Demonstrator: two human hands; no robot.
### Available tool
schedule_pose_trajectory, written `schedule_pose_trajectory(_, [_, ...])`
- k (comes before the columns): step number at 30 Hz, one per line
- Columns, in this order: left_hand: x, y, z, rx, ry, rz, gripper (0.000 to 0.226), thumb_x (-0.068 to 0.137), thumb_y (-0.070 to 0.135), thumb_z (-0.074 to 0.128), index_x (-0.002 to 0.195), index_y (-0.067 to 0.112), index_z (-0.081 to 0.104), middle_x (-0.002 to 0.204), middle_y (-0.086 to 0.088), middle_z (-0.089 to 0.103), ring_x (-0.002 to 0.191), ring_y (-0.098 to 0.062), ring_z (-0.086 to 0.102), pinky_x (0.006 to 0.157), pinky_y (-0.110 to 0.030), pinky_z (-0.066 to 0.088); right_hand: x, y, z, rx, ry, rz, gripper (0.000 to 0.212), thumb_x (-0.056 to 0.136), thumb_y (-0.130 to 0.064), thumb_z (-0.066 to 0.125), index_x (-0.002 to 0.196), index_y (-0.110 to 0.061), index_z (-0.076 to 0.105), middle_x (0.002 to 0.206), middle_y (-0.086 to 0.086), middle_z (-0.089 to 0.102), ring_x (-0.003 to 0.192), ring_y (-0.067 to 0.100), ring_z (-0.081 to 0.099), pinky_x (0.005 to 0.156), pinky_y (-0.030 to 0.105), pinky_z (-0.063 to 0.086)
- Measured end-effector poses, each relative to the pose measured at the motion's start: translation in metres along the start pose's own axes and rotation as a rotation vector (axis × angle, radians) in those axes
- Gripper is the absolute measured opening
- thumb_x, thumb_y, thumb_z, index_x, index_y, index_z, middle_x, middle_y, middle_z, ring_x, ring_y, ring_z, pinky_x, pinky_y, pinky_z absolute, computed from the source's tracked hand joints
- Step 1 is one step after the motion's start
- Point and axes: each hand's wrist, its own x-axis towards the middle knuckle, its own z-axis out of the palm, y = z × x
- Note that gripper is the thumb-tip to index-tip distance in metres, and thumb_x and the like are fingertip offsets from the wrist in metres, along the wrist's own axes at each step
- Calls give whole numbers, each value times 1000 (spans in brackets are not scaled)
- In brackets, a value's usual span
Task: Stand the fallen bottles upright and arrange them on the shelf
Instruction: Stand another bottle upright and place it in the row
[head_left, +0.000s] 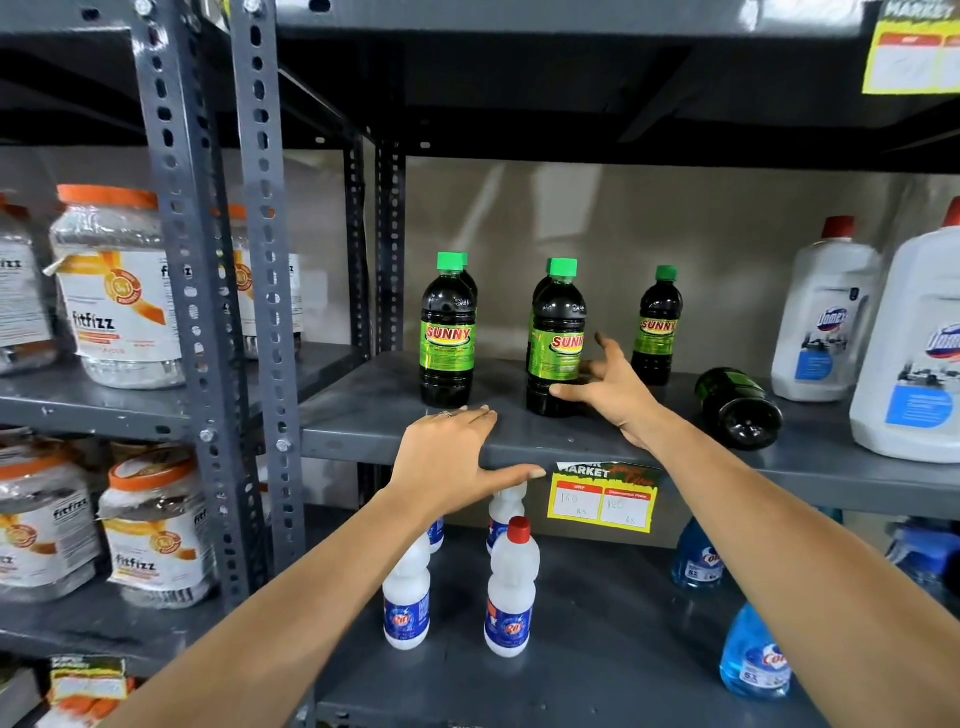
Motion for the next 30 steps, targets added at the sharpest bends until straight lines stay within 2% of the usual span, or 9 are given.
schedule_pose_trajectory(3, [0, 0, -1, 2, -2, -1, 93, 70, 90, 31, 115, 17, 69, 122, 2, 67, 109, -14, 63, 79, -29, 52, -1, 1, 0, -7, 8, -12, 115, 70, -5, 83, 155, -18, 6, 136, 13, 54, 125, 23, 53, 104, 36, 39])
schedule_pose_trajectory(6, [0, 1, -2, 0, -3, -1, 93, 70, 90, 31, 115, 18, 69, 121, 2, 67, 108, -14, 63, 78, -29, 52, 0, -1, 0, 26, -46, -15, 90, 77, 4, 74, 150, -14, 25, 134, 8, 55, 125, 20, 51, 99, 33, 39])
schedule_pose_trajectory(9, [0, 2, -3, -5, -10, -4, 93, 70, 90, 31, 114, 18, 69, 121, 2, 67, 109, -14, 63, 79, -29, 52, 0, 1, 2, -45, -13, -50, 68, 72, -1, 80, 132, -13, 48, 128, 9, 61, 120, 22, 57, 101, 34, 42])
schedule_pose_trajectory(11, [0, 2, -4, -6, -15, -5, 93, 70, 90, 31, 115, 17, 69, 122, 3, 67, 109, -14, 63, 79, -29, 51, -1, 1, 2, -65, 4, -70, 61, 70, -7, 84, 122, -15, 53, 122, 6, 63, 114, 20, 59, 101, 34, 43])
schedule_pose_trajectory(13, [0, 2, -5, -6, -28, -7, 94, 70, 90, 30, 116, 17, 68, 123, 3, 66, 110, -14, 62, 80, -28, 51, -2, -1, 2, -43, -14, -75, 55, 73, -5, 81, 120, -16, 54, 118, 4, 63, 113, 20, 58, 97, 30, 42])
schedule_pose_trajectory(15, [0, 3, -6, -6, -46, -14, 95, 70, 90, 29, 118, 18, 67, 126, 3, 65, 113, -14, 61, 82, -29, 50, -2, -1, 2, -58, -14, -81, 54, 75, -6, 79, 123, -13, 56, 117, 4, 63, 113, 20, 59, 95, 28, 42])
schedule_pose_trajectory(19, [0, 3, -7, 6, -62, -26, 97, 69, 91, 27, 122, 19, 65, 129, 4, 62, 116, -13, 58, 85, -28, 49, -1, 1, 3, -155, 45, -97, 63, 68, -25, 87, 123, -15, 58, 114, 2, 66, 106, 18, 62, 96, 32, 47])
schedule_pose_trajectory(26, [0, 3, -7, 7, -62, -19, 96, 68, 91, 29, 122, 20, 64, 130, 5, 62, 116, -12, 58, 85, -28, 49, -1, 2, 3, -213, 74, -64, 58, 68, -29, 87, 119, -16, 63, 115, 5, 69, 107, 19, 64, 97, 37, 49])
schedule_pose_trajectory(30, [5, 6, -14, -61, -149, -97, 101, 62, 95, 25, 124, 24, 61, 129, 11, 60, 113, -13, 57, 83, -29, 45, -1, 2, 2, -231, 79, -53, 61, 65, -34, 87, 119, -15, 64, 113, 4, 70, 105, 19, 65, 95, 36, 51])
